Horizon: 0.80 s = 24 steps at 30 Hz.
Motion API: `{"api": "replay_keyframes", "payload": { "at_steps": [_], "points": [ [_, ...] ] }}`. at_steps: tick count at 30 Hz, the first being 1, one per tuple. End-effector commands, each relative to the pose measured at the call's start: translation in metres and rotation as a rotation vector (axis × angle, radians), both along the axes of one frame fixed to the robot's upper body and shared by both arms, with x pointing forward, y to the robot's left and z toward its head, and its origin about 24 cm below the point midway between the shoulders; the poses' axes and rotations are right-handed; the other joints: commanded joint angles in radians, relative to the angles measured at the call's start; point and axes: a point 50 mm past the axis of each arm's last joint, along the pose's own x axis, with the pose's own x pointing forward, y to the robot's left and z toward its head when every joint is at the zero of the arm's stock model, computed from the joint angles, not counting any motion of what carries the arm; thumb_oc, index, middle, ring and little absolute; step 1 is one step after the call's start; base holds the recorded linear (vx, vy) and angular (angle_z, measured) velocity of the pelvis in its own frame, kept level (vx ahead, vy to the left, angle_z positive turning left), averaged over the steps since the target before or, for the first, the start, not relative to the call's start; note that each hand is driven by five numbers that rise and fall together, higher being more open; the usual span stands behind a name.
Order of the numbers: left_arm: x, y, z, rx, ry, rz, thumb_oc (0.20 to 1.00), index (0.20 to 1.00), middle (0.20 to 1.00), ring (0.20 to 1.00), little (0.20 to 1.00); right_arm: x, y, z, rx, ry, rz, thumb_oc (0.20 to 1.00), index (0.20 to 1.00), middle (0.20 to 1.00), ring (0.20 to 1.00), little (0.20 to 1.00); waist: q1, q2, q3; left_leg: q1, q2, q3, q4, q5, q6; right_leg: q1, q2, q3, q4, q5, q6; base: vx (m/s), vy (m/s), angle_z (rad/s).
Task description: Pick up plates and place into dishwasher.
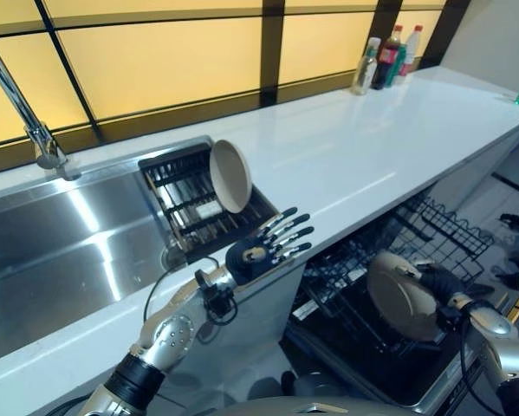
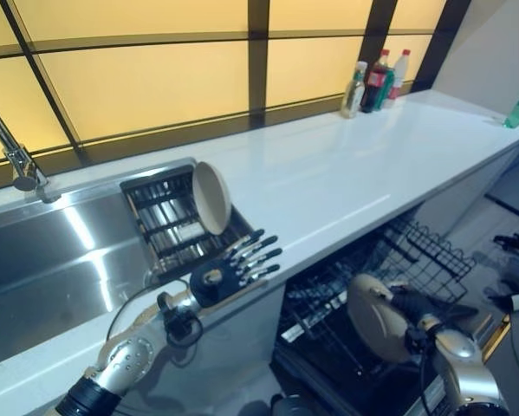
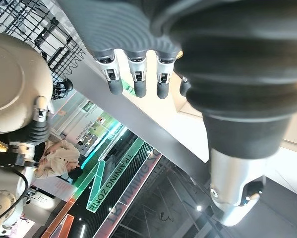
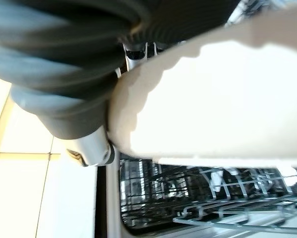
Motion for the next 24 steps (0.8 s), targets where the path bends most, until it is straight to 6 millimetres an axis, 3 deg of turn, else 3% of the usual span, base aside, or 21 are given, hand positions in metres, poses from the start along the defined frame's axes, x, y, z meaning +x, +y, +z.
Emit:
{"api": "replay_keyframes", "payload": {
  "at_steps": [1, 8, 17, 24],
  "points": [
    [-0.015, 0.004, -0.015, -0.001, 0.052, -0.013, 1.000, 1.000, 1.000, 1.000, 1.000, 0.024, 0.008, 0.011, 0.034, -0.096, -0.001, 0.200, 0.200, 0.200, 0.200, 0.200, -0.002, 0.016, 0.031, 0.009, 0.029, 0.001, 0.021, -0.071, 0.059, -0.150, -0.066, 0.000, 0.075, 0.176, 0.107, 0.06, -0.060, 0.06],
    [-0.020, 0.004, -0.016, 0.017, 0.054, -0.061, 1.000, 1.000, 1.000, 1.000, 1.000, 0.014, 0.014, -0.024, 0.061, -0.004, -0.091, 0.200, 0.200, 0.200, 0.200, 0.200, 0.034, 0.026, 0.046, 0.004, 0.032, -0.027, 0.043, -0.074, 0.060, -0.137, -0.070, -0.020, 0.080, 0.166, 0.104, 0.06, -0.056, 0.12],
    [-0.025, 0.001, -0.018, 0.030, 0.067, -0.107, 1.000, 1.000, 1.000, 1.000, 1.000, 0.011, 0.036, -0.040, 0.109, -0.011, -0.082, 0.200, 0.200, 0.200, 0.200, 0.200, 0.057, 0.027, 0.057, -0.011, 0.041, -0.047, 0.065, -0.074, 0.058, -0.132, -0.068, -0.043, 0.087, 0.154, 0.109, 0.04, -0.047, 0.08],
    [-0.025, 0.006, -0.018, 0.057, 0.064, -0.121, 1.000, 1.000, 1.000, 1.000, 1.000, 0.014, 0.031, -0.039, 0.074, -0.036, -0.128, 0.200, 0.200, 0.200, 0.200, 0.200, 0.075, 0.025, 0.071, -0.029, 0.051, -0.064, 0.083, -0.070, 0.056, -0.127, -0.061, -0.048, 0.092, 0.150, 0.108, 0.03, -0.052, 0.11]
  ]
}}
